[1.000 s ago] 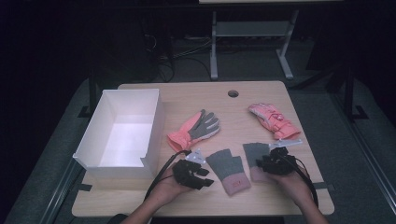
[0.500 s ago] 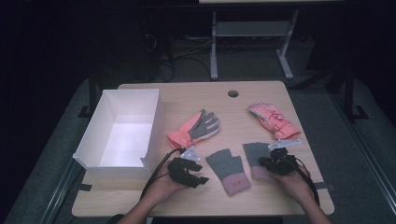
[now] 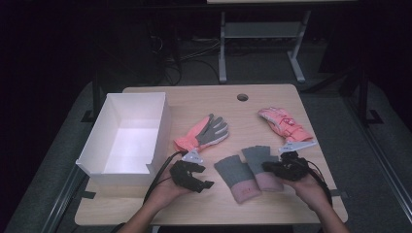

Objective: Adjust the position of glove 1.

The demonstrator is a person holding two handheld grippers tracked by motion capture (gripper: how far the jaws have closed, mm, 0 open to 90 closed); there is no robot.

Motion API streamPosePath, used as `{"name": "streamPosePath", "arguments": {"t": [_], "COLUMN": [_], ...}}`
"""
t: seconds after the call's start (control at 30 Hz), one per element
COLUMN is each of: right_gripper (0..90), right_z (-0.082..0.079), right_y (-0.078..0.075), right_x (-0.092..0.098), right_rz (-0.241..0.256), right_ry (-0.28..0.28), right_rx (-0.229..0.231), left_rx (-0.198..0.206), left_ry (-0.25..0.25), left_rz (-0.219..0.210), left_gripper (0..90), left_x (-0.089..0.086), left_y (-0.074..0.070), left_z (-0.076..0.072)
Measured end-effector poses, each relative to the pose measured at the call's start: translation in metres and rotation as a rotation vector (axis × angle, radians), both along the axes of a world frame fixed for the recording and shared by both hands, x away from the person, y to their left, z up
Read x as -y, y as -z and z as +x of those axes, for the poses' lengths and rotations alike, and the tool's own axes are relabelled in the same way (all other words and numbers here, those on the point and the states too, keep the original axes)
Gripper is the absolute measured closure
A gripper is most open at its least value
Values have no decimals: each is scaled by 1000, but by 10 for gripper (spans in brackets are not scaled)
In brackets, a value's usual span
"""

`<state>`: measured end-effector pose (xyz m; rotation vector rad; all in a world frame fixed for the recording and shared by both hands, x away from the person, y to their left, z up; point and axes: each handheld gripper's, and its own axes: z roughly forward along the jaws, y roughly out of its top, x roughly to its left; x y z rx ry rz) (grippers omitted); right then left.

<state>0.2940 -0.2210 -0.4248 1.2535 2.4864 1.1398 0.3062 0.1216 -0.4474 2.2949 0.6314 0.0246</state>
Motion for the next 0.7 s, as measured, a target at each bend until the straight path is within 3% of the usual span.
{"name": "streamPosePath", "arguments": {"t": [0.2, 0.33, 0.57, 0.7], "right_gripper": [863, 863, 863, 862], "right_z": [-3, -3, 0, 3], "right_y": [-4, -3, 3, 5], "right_x": [-29, -40, -65, -72], "right_rz": [17, 11, -38, -58], "right_ry": [-98, -126, -196, -205], "right_rx": [6, -2, -11, -19], "left_rx": [3, 3, 6, 4], "left_ry": [-13, -13, -29, -28], "left_rz": [-8, -6, -18, -15], "left_gripper": [295, 291, 285, 284], "left_x": [-3, -4, -6, -6], "left_y": [-1, -1, -2, -2], "left_z": [2, 2, 2, 2]}}
